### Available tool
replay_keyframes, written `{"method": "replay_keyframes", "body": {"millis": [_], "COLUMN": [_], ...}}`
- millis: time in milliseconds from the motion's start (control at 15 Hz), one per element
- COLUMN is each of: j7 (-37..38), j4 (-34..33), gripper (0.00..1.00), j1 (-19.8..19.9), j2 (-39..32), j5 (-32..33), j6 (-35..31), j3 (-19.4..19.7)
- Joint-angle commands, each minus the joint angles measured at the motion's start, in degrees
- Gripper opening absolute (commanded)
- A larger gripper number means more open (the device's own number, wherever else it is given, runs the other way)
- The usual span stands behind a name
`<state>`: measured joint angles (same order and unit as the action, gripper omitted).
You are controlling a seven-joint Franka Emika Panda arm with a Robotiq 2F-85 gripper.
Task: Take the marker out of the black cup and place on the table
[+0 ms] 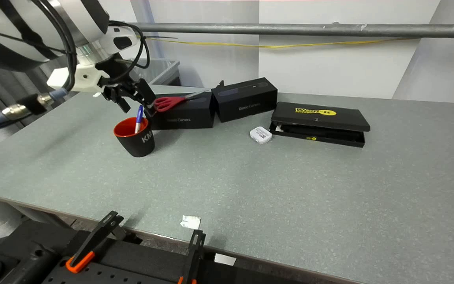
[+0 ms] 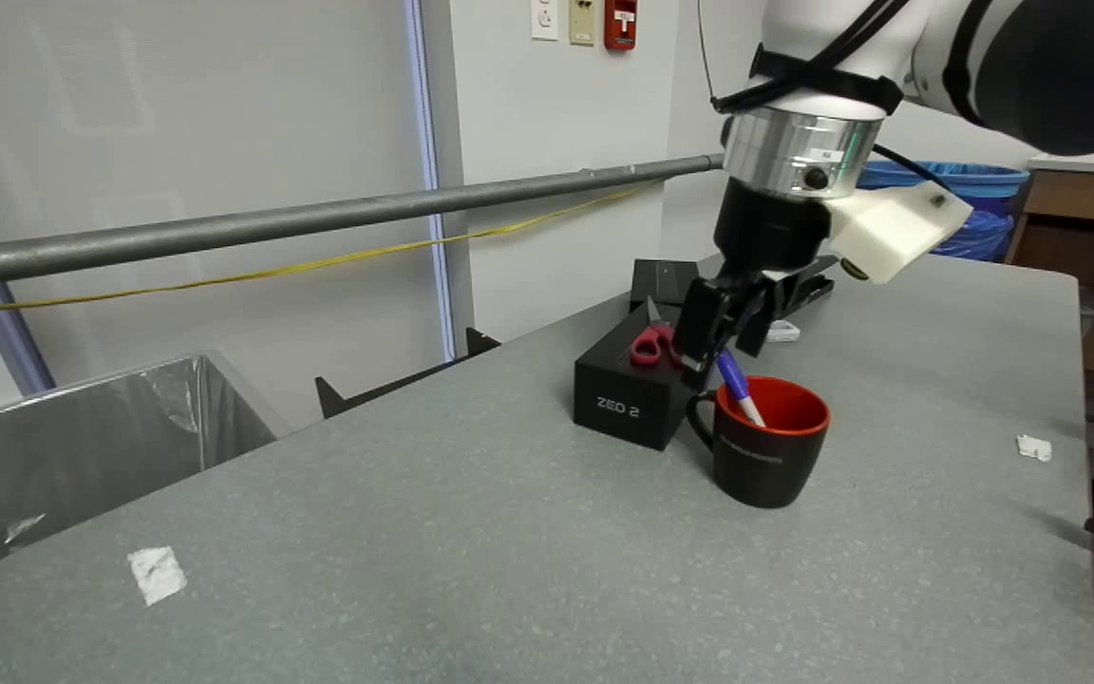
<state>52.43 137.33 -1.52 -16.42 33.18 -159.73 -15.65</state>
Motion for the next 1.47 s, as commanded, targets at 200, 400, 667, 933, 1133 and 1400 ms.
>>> {"method": "replay_keyframes", "body": {"millis": [200, 400, 667, 933, 1133, 1400], "j7": [2.7, 2.9, 2.6, 1.8, 1.3, -0.9], "j4": [-2.6, -1.1, 0.4, 2.4, 5.0, 10.5], "gripper": [0.52, 0.29, 0.0, 0.01, 0.01, 0.01], "j1": [-2.5, -3.1, -3.4, -2.4, -1.5, 0.7], "j2": [-3.7, -2.2, -0.5, 1.7, 5.3, 13.2], "j5": [3.0, 2.9, 2.4, 1.0, 0.1, -2.9], "j6": [-4.4, -5.6, -7.0, -9.0, -10.9, -12.8], "j3": [1.9, 2.1, 1.9, 1.3, 0.8, -0.4]}}
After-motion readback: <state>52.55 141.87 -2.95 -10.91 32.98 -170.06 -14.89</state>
